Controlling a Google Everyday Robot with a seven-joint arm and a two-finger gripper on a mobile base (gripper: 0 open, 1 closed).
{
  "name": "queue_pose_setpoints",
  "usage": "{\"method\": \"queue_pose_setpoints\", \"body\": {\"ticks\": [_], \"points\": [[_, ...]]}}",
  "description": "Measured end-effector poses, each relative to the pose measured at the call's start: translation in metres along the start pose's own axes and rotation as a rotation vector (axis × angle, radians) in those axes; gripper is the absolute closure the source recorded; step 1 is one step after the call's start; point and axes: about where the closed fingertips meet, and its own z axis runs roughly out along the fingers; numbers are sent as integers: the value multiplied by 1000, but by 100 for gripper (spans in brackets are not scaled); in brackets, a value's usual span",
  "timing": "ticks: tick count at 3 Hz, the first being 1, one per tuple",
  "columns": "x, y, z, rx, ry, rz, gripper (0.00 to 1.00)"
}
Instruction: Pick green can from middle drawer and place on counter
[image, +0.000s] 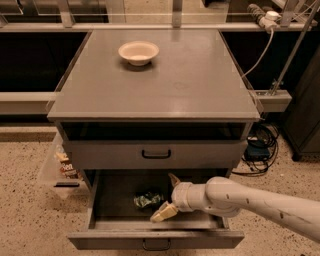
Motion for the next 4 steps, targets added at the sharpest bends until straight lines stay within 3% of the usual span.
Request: {"method": "queue_pose_setpoints", "body": {"ticks": [1, 4], "points": [[-4, -10, 38, -10, -8, -85, 0], [-2, -13, 61, -32, 8, -129, 0]]}}
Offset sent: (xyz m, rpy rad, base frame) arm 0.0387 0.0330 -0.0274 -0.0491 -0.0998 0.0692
